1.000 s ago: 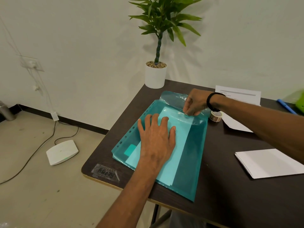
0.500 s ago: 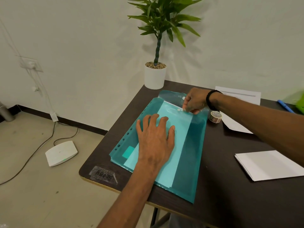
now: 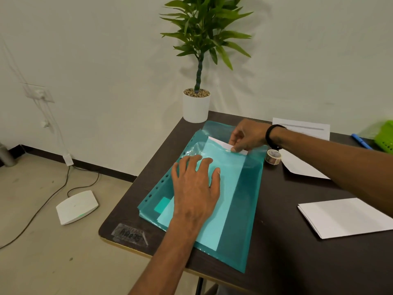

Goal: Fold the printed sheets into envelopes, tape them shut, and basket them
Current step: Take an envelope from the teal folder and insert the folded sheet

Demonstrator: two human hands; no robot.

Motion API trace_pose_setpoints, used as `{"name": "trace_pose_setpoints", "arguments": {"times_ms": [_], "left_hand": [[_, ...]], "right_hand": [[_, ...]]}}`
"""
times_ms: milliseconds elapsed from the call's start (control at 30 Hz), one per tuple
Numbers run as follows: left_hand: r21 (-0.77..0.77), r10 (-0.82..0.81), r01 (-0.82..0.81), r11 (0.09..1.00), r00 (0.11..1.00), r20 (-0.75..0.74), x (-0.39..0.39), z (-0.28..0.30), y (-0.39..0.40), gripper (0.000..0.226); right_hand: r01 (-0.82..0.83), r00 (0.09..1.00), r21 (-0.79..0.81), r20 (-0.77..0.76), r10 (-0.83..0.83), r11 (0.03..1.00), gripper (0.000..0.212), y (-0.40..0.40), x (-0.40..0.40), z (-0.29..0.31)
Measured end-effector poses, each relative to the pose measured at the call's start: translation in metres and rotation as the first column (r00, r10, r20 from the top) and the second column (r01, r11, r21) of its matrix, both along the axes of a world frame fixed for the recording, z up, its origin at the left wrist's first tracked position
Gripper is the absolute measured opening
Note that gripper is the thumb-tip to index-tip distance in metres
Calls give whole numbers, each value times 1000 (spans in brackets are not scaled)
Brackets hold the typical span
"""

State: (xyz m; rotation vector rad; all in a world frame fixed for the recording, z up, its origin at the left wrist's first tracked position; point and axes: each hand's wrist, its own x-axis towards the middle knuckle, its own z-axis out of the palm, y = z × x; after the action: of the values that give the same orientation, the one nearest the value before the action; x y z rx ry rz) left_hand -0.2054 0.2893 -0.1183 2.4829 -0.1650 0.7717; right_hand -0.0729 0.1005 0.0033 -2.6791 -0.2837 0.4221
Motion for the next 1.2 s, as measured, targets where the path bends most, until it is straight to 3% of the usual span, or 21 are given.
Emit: {"name": "trace_pose_setpoints", "arguments": {"times_ms": [167, 367, 500, 700, 900, 1033, 1100, 1200], "left_hand": [[-19, 18, -17, 1000, 998, 53, -3, 3, 2, 37], [-81, 42, -39, 996, 998, 36, -4, 3, 7, 33], [-25, 43, -43, 999, 999, 2, -1, -1, 5, 32], [86, 63, -57, 995, 996, -59, 0, -2, 4, 32], [159, 58, -42, 986, 994, -94, -2, 2, 3, 26], [290, 99, 2, 957, 938, -333, -5, 41, -8, 43], [124, -11, 73, 990, 897, -442, -12, 75, -25, 56], [-128, -331, 306, 943, 853, -403, -38, 128, -74, 72]], "right_hand": [[18, 937, -16, 350, -12, 1000, 3, 16, 0, -7], [140, 810, 128, 555, -188, 982, 9, 14, 9, 17], [152, 736, 206, 629, -250, 967, 14, 3, 8, 44], [182, 615, 324, 699, -365, 928, 5, -31, -14, 92], [216, 592, 385, 679, -434, 897, 4, -80, -61, 146], [257, 552, 366, 704, -446, 895, 8, -117, -107, 180], [271, 538, 347, 719, -441, 898, 8, -132, -131, 192], [282, 527, 323, 735, -427, 903, 9, -146, -167, 199]]}}
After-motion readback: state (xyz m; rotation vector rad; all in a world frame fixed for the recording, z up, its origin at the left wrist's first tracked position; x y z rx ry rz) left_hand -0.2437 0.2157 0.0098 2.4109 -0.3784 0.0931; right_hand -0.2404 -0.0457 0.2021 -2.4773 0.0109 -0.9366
